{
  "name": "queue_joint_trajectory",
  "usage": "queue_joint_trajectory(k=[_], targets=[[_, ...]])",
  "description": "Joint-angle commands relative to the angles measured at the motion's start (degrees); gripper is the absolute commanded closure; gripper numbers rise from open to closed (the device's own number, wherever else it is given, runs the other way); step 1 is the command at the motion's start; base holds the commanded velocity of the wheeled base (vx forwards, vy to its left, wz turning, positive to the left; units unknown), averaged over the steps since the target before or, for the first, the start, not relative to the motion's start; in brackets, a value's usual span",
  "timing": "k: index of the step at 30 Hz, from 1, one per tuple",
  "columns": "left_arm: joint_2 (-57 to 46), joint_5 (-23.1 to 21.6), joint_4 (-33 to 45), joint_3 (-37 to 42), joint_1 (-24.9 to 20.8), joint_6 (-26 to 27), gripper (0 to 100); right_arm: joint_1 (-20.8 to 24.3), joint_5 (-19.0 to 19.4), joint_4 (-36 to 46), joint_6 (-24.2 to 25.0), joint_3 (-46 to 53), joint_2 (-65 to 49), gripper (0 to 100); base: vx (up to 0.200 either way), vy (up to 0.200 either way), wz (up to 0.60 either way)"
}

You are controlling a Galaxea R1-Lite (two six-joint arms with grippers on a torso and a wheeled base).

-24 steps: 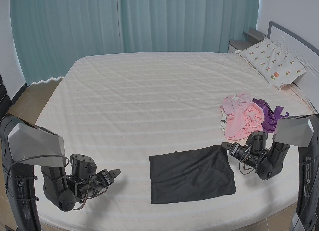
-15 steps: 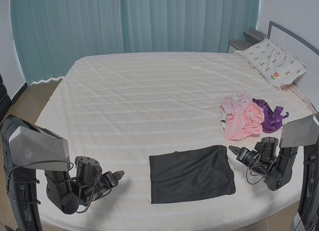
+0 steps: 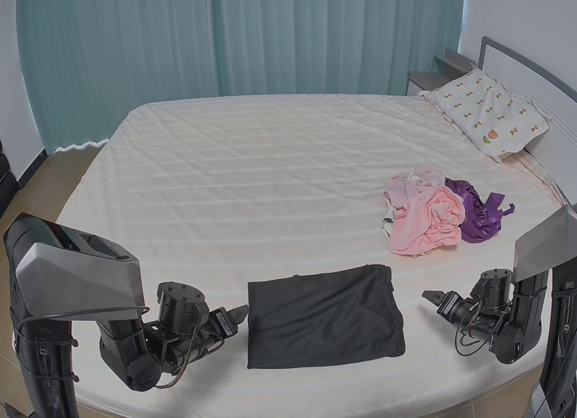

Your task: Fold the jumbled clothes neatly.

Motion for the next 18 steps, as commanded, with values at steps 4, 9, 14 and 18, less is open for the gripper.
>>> queue_joint_trajectory(k=[4, 9, 14, 18], targets=[[1.62, -0.01, 4.55, -6.95, -2.04, 0.86, 0, 0.28, 0.13, -0.93, 0.18, 1.42, -0.37, 0, 0.0, 0.0, 0.0], [3.64, -0.01, 11.85, -12.66, -2.04, 4.2, 0, 0.81, 0.04, -1.02, 0.36, 2.39, -0.72, 0, 0.0, 0.0, 0.0], [6.02, -0.1, 12.38, -13.36, -1.25, 7.71, 0, 0.99, 0.13, -1.02, 2.29, 2.47, -0.63, 0, 0.0, 0.0, 0.0], [6.02, -0.98, 12.2, -12.4, -1.42, 9.56, 0, 0.99, 0.21, -0.93, 4.14, 2.12, -0.46, 0, 0.0, 0.0, 0.0]])
